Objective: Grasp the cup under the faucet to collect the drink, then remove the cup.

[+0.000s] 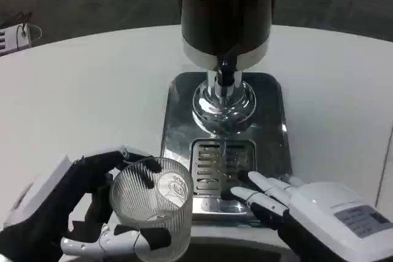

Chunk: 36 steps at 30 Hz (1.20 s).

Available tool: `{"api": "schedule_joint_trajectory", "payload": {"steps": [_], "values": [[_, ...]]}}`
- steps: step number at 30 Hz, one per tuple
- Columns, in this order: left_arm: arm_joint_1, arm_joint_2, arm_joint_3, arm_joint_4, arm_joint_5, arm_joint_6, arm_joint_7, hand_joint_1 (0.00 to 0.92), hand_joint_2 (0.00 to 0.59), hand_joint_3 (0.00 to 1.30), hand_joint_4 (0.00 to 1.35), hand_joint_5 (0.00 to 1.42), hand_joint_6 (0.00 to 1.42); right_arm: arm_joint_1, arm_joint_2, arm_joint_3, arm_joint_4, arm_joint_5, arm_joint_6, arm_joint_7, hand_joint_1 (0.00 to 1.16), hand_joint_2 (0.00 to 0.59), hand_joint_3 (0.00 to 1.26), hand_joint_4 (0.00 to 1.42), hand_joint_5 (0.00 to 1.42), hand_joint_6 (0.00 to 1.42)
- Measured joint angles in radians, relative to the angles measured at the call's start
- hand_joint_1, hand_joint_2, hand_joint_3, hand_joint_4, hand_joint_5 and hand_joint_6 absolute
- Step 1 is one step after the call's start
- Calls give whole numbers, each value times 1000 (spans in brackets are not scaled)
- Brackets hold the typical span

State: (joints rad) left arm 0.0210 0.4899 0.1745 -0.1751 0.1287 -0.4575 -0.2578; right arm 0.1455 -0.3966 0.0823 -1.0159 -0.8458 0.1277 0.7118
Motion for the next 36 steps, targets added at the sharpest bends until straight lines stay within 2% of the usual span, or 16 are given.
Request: {"api": "schedule_joint_trajectory", "payload": {"steps": [13, 18, 23, 29, 36], "values": [[-8, -2, -5, 1, 2, 0, 0, 567, 0, 1003, 1098, 1219, 1306, 7, 6, -12, 0, 0, 5, 0, 526, 454, 134, 1, 61, 33], [-43, -16, -20, 28, 22, -4, 5, 569, 0, 1003, 1098, 1219, 1306, 8, 14, -19, 0, -1, 11, 0, 526, 454, 134, 1, 61, 33], [-118, -39, -41, 118, 72, -9, 33, 571, 0, 1004, 1098, 1219, 1306, 7, 26, -23, 0, -3, 21, 0, 526, 454, 134, 1, 61, 33], [-263, -50, -82, 261, 125, -31, 81, 572, 0, 1004, 1098, 1219, 1306, 15, 33, -30, -2, -3, 22, 0, 526, 454, 134, 0, 61, 33], [-373, -55, -122, 408, 198, -63, 143, 569, 0, 1004, 1098, 1219, 1291, 37, 34, -45, -13, 2, 22, 0, 525, 454, 134, 0, 61, 40]]}}
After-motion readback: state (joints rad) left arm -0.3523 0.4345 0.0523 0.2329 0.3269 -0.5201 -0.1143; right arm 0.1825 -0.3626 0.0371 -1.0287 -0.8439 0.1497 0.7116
